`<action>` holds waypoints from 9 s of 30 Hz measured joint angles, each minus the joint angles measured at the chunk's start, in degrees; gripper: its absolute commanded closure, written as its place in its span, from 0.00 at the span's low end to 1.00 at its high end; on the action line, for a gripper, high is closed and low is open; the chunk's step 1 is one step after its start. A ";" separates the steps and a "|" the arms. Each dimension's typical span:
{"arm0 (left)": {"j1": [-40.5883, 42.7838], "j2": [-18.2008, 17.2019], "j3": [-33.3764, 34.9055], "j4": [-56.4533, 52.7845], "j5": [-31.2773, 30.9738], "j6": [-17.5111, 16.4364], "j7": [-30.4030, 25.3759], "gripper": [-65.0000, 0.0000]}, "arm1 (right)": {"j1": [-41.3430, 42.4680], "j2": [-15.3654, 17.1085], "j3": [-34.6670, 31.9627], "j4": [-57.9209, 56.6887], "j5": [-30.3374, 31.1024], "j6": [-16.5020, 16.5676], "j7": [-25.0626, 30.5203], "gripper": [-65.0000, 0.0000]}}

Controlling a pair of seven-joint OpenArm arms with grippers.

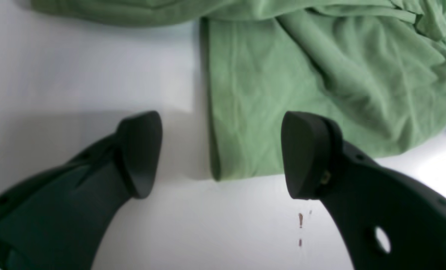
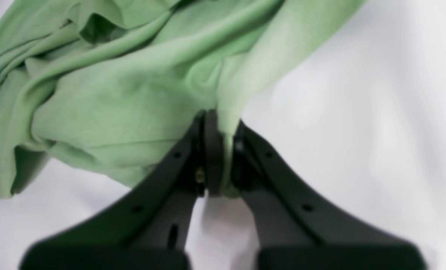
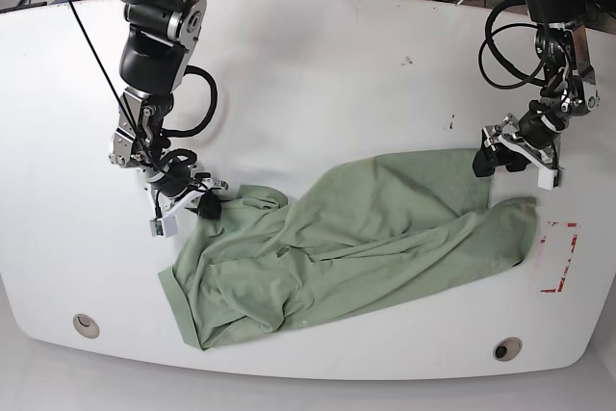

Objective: Layout the t-shirt on the table in an organized manner, then fold the t-shirt properly

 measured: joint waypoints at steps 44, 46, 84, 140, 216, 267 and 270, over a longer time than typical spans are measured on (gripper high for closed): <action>-2.97 3.54 4.50 -0.98 0.72 0.66 1.01 0.91 | -2.03 -0.02 0.00 11.47 -0.07 0.02 -7.13 1.00; -2.91 3.56 4.50 -0.98 0.74 0.68 1.09 0.96 | -2.43 -0.02 0.00 11.82 -0.04 0.02 -7.34 1.00; -7.37 -4.70 0.44 37.13 0.31 0.13 7.04 1.00 | -14.67 -0.94 -0.15 66.38 4.17 0.85 -36.09 1.00; -74.25 -5.29 0.04 16.39 -0.59 -0.46 19.58 1.00 | 57.24 20.85 -23.98 25.16 7.43 1.07 -35.65 1.00; -11.54 22.91 4.70 11.50 10.58 0.81 19.74 0.46 | -0.74 13.60 -1.07 54.80 9.81 0.63 -49.70 1.00; -37.86 28.96 4.83 -51.65 14.40 7.54 -22.27 0.89 | -3.50 9.99 -0.83 56.61 9.16 0.63 -47.56 1.00; -37.83 28.96 4.83 -51.65 14.40 7.54 -22.27 0.89 | -3.50 9.99 -0.85 56.61 9.16 0.63 -47.58 1.00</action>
